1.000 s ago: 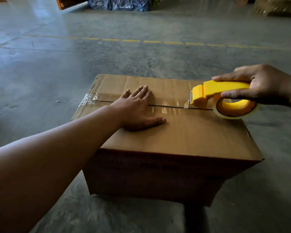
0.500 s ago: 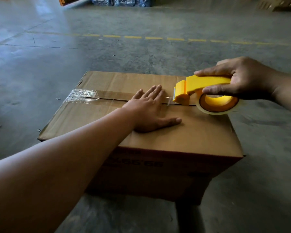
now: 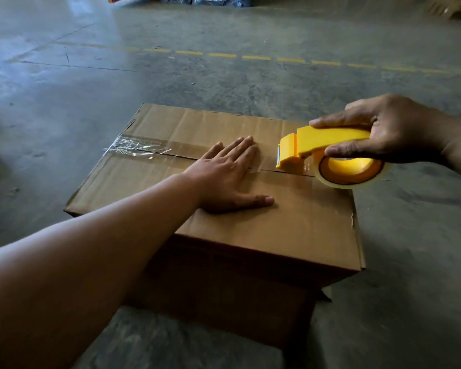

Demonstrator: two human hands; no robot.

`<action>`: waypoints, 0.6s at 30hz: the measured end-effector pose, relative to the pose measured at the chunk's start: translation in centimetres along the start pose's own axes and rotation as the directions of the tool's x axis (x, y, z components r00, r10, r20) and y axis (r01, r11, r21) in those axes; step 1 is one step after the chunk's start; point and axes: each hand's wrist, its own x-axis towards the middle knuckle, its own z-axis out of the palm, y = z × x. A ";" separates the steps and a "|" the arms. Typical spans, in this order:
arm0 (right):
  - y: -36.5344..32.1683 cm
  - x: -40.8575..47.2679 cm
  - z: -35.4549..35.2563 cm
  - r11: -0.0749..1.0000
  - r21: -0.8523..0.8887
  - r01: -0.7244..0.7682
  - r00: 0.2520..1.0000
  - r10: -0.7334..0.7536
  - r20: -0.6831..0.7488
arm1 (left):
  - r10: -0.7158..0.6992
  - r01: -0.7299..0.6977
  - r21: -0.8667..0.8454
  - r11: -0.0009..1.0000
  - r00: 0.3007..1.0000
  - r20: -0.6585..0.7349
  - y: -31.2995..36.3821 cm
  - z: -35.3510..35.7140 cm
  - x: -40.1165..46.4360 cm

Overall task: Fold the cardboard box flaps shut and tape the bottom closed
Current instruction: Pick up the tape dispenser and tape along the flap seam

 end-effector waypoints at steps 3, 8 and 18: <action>0.4 -1.1 1.3 1.000 -0.028 -0.006 1.000 0.006 0.006 | 0.009 -0.009 0.044 0.999 1.000 -0.001 0.3 1.2 0.2; 1.7 -1.4 2.4 0.999 -0.049 -0.015 0.997 0.011 -0.076 | 0.002 0.000 0.043 0.999 0.999 -0.042 0.5 1.6 0.7; 2.6 -1.0 2.6 0.999 -0.033 -0.004 0.994 0.000 -0.107 | -0.031 0.035 0.053 0.998 0.997 -0.071 0.9 1.6 1.5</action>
